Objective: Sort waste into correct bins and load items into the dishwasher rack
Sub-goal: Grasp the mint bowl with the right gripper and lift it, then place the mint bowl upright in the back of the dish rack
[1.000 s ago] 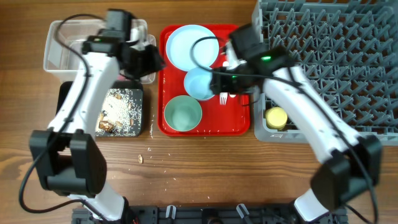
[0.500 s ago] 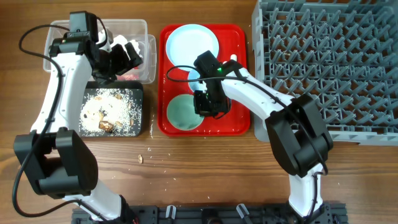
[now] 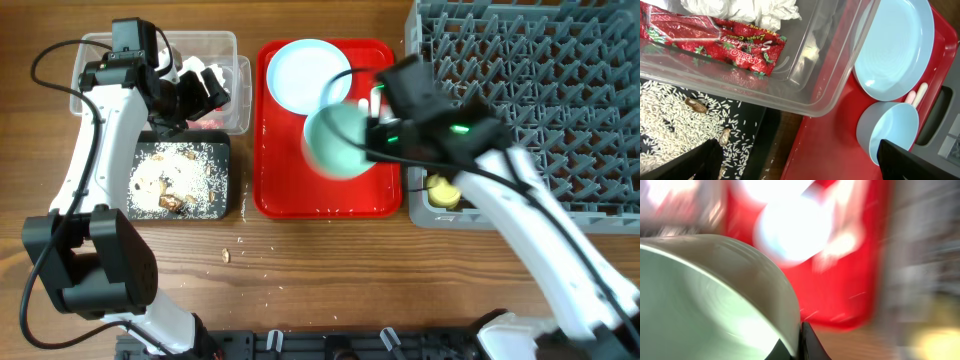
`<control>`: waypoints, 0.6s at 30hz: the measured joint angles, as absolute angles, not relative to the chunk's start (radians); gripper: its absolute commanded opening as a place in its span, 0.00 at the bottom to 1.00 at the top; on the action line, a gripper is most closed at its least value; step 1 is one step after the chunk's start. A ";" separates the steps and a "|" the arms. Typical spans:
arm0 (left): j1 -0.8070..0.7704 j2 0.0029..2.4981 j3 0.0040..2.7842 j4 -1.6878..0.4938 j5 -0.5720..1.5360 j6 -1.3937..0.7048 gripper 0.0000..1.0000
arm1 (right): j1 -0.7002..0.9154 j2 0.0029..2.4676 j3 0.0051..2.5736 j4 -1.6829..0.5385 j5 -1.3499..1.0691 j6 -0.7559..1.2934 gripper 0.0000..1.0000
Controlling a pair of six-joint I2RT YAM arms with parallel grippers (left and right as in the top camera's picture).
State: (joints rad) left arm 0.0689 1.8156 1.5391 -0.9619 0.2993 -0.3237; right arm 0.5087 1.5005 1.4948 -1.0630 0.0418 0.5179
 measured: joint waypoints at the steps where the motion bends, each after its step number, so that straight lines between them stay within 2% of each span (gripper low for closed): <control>1: 0.069 1.816 1.539 -0.962 0.300 -0.324 1.00 | 0.479 1.473 1.496 -1.063 0.142 0.524 0.04; 5: 0.069 1.816 1.539 -0.962 0.300 -0.324 1.00 | 0.351 1.475 1.495 -1.020 0.602 0.534 0.04; 8: 0.069 1.816 1.539 -0.962 0.300 -0.324 1.00 | 0.275 1.516 1.495 -0.981 0.788 0.497 0.04; 18: 0.069 1.816 1.539 -0.962 0.300 -0.324 1.00 | 0.223 1.781 1.494 -0.927 0.946 0.338 0.04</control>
